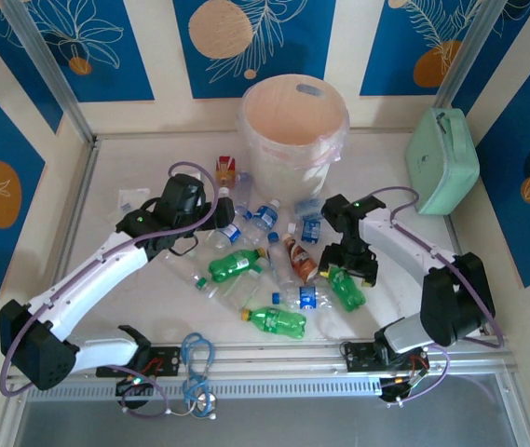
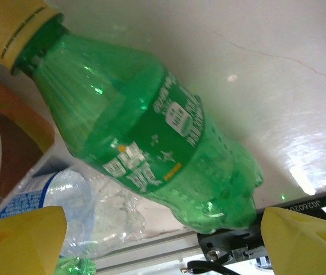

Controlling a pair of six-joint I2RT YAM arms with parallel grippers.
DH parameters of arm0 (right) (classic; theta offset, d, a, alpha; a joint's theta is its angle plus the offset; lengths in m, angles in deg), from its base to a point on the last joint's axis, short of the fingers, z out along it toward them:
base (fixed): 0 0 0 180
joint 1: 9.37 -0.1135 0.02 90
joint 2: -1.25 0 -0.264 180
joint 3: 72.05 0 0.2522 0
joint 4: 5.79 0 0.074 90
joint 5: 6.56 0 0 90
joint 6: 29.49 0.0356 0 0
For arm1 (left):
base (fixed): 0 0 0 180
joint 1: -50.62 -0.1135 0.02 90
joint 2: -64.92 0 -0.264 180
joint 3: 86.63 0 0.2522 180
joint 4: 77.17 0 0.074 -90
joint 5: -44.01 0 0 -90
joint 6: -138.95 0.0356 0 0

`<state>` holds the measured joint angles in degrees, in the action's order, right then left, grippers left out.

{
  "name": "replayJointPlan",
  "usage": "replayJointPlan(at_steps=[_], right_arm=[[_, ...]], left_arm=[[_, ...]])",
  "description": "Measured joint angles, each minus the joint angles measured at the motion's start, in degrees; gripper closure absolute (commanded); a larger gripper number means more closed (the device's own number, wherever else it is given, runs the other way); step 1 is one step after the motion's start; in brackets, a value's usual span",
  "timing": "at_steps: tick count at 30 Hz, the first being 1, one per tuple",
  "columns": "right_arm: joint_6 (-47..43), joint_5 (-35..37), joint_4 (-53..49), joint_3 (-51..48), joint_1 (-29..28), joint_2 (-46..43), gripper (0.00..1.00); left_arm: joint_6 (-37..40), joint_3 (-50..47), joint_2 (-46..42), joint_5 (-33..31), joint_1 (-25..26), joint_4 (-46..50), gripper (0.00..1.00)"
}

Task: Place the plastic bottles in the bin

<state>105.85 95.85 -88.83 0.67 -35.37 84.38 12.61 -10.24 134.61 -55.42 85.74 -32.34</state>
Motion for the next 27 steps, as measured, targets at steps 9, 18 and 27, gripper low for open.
replayJointPlan(at_steps=[9,18,27], right_arm=[[-1.3,-0.7,4.4,-0.9,1.6,4.1,0.09],[-1.6,-1.7,6.8,-5.8,5.9,3.9,0.12],[-2.1,-2.4,9.8,-8.1,8.5,4.3,0.13]], left_arm=[[-1.0,-0.7,0.0,1.1,0.0,0.0,0.11],[-1.4,-0.9,0.1,1.8,0.0,-0.2,0.14],[-2.4,-1.4,1.6,3.4,0.0,-0.2,0.17]])
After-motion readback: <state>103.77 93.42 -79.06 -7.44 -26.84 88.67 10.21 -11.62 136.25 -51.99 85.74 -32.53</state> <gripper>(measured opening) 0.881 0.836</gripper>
